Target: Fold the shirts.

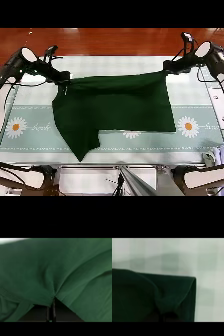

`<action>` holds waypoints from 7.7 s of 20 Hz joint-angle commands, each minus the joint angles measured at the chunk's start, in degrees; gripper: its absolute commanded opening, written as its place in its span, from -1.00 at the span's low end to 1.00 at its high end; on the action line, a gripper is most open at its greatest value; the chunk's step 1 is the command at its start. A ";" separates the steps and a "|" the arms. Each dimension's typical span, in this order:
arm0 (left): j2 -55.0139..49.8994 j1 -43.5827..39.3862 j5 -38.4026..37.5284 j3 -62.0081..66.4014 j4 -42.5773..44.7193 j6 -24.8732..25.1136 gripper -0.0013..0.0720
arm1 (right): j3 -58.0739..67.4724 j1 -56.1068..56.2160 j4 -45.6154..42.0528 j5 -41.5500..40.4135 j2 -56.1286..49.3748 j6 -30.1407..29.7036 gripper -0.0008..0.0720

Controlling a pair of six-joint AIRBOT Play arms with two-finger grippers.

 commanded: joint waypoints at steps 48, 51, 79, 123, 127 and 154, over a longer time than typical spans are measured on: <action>21.31 6.51 1.40 -52.39 -10.99 6.75 -0.88 | -48.26 -33.22 10.78 15.58 27.04 -15.54 0.37; 21.31 6.51 0.96 -52.39 -10.99 6.75 -0.88 | -54.10 -33.05 11.93 13.31 27.04 -16.74 0.37; 10.05 6.54 3.63 -9.16 -15.02 5.55 -0.88 | -23.78 -1.97 25.49 -31.82 13.97 -10.19 -0.92; -5.22 12.70 -16.02 10.80 -19.45 1.81 0.69 | -19.71 -12.59 35.98 -15.98 -4.83 -1.57 0.48; -5.22 12.09 -14.69 10.80 -20.50 1.79 0.69 | -19.71 -6.75 35.74 -14.78 -5.64 0.15 0.44; -5.99 -27.06 -2.93 10.67 -41.99 6.88 -0.88 | -19.71 -4.92 16.09 8.37 54.36 4.57 -0.92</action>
